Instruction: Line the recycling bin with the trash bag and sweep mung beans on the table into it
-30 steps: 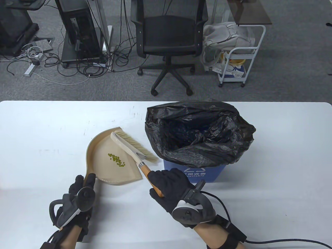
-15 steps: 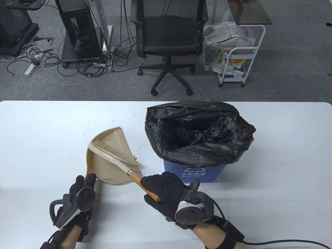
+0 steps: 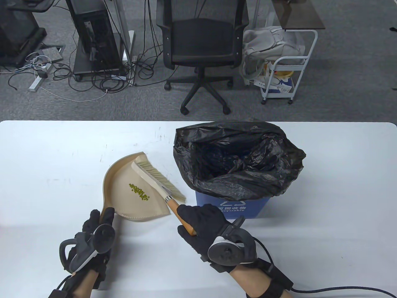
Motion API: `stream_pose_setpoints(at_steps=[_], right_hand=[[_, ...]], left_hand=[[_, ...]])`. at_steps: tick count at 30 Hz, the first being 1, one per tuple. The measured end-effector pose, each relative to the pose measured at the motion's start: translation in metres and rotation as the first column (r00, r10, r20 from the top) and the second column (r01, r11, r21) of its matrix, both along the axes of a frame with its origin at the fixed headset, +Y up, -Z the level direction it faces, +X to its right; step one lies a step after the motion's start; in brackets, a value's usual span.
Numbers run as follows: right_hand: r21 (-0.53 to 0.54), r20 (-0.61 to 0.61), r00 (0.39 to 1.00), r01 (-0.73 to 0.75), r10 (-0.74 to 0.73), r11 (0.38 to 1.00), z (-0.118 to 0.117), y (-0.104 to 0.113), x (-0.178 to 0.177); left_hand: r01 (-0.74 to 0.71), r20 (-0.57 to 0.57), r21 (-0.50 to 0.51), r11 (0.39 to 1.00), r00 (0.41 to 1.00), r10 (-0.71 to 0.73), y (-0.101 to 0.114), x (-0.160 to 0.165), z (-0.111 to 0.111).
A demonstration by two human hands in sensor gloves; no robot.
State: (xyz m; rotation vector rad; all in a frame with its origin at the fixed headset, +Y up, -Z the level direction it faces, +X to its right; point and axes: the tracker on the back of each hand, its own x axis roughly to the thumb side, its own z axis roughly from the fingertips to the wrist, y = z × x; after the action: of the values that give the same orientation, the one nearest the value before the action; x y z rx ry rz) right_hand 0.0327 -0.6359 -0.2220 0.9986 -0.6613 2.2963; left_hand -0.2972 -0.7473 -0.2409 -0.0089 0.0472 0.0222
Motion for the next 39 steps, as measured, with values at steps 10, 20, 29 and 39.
stream_pose_setpoints(at_steps=[10,20,29,39], right_hand=[[0.039,-0.146,0.986,0.08,-0.074,0.996,0.023,0.016,-0.01],[0.073,0.003,1.0,-0.03,0.03,0.997,0.011,0.01,-0.003],[0.006,-0.096,0.995,0.001,0.0,1.0,0.006,-0.001,-0.008],[0.092,-0.143,0.989,0.033,-0.019,0.995,0.018,0.016,-0.007]], left_hand=[[-0.007,0.0,-0.006,1.0,1.0,0.007,-0.001,0.0,0.0],[-0.008,-0.001,-0.007,1.0,1.0,0.008,-0.001,0.0,0.0],[-0.004,-0.003,-0.005,1.0,1.0,0.003,-0.001,0.0,0.0],[-0.007,-0.004,-0.005,1.0,1.0,0.007,0.0,0.0,0.0]])
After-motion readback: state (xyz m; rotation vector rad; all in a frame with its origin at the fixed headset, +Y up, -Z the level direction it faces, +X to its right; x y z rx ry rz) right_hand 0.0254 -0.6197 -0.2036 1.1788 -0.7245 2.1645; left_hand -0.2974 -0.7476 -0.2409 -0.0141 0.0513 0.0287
